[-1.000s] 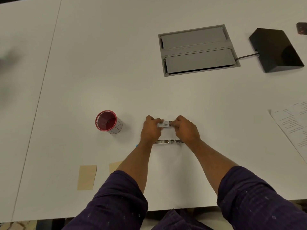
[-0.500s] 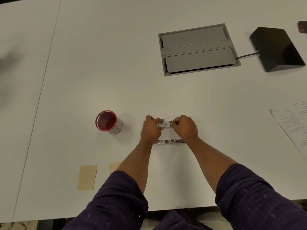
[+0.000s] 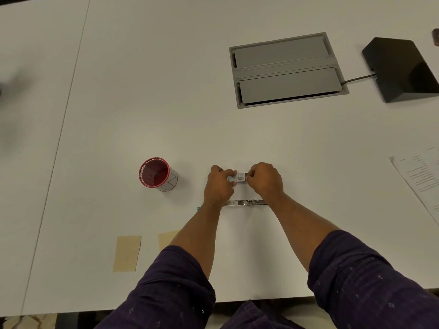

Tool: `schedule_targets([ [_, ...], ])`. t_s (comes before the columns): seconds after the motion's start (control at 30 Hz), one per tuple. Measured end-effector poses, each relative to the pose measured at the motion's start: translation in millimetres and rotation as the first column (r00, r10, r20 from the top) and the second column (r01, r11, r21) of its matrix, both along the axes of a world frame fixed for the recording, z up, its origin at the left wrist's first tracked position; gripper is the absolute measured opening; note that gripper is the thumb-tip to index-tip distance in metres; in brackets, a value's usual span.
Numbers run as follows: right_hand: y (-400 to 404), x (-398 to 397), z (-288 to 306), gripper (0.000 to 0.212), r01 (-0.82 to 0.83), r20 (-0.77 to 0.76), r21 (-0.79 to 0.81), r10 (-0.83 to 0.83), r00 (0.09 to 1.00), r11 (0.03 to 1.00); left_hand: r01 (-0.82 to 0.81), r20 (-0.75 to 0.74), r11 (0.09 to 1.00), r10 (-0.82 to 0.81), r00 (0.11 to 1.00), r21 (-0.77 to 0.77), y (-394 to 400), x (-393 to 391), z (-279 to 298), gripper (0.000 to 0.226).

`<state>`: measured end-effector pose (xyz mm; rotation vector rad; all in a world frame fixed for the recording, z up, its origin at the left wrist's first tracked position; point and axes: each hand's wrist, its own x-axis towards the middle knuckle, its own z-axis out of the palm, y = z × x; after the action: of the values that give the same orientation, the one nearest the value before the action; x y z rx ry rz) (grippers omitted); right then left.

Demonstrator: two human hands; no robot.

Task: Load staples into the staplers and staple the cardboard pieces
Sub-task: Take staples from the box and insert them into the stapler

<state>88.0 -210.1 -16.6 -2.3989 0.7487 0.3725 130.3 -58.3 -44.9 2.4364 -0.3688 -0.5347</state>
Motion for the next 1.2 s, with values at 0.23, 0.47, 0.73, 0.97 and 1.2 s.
schedule_targets([
  [0.23,0.3,6.1,0.7,0.012,0.004,-0.049,-0.003,-0.004,0.999,1.0,-0.001,0.0,1.0,0.001,1.0,0.011,0.7,-0.7,-0.7,0.037],
  [0.47,-1.1,6.7,-0.3,0.011,0.074,-0.039,0.066,-0.071,0.997,0.995,0.108,0.084,0.985,-0.119,0.989,0.131,2.2,4.3,3.5,0.032],
  [0.73,-9.7,1.8,-4.0,0.005,0.117,-0.009,0.141,-0.117,0.993,0.983,0.147,0.111,0.971,-0.17,0.979,0.187,4.1,4.4,3.6,0.032],
  [0.97,-14.6,-1.4,-6.7,0.007,0.119,0.023,0.206,-0.127,0.992,0.971,0.132,0.124,0.975,-0.155,0.98,0.179,6.6,4.8,2.8,0.033],
  [1.2,-11.2,-0.9,-7.3,0.011,0.161,0.015,0.173,-0.166,0.986,0.972,0.121,0.128,0.977,-0.144,0.981,0.175,6.4,4.1,2.7,0.031],
])
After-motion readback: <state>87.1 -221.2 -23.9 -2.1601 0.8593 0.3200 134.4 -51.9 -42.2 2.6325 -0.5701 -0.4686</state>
